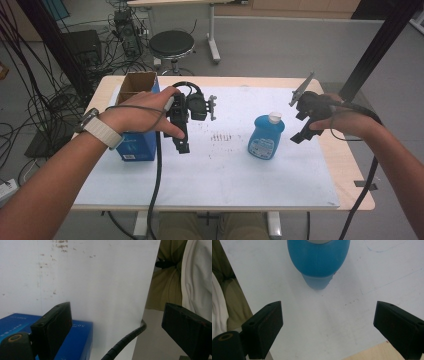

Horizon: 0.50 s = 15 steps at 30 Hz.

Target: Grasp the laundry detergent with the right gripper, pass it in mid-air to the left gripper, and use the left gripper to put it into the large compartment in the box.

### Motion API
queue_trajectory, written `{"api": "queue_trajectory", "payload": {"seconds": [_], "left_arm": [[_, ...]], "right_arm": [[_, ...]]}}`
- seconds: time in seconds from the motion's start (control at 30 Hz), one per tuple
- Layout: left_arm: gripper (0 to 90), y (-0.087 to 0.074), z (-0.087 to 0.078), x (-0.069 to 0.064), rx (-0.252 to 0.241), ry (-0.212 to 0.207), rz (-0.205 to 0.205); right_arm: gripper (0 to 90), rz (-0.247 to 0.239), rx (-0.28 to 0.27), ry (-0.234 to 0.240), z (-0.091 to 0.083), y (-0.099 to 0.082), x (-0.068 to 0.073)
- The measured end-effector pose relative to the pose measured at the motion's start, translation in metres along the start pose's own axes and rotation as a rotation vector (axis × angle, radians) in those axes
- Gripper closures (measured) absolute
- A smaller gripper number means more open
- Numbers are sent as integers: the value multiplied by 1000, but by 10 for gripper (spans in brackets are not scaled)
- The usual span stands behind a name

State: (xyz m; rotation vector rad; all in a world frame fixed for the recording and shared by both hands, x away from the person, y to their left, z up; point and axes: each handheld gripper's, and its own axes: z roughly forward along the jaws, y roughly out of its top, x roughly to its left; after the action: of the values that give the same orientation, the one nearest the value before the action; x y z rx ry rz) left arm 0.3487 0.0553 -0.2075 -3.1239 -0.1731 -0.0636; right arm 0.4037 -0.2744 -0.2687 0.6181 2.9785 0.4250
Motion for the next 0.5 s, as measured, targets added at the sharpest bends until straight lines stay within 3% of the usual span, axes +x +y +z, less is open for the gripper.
{"api": "queue_trajectory", "payload": {"seconds": [0.5], "left_arm": [[100,0,1,2,-8,1,-4]], "right_arm": [[79,4,-17,-14,-4,-1,-1]]}}
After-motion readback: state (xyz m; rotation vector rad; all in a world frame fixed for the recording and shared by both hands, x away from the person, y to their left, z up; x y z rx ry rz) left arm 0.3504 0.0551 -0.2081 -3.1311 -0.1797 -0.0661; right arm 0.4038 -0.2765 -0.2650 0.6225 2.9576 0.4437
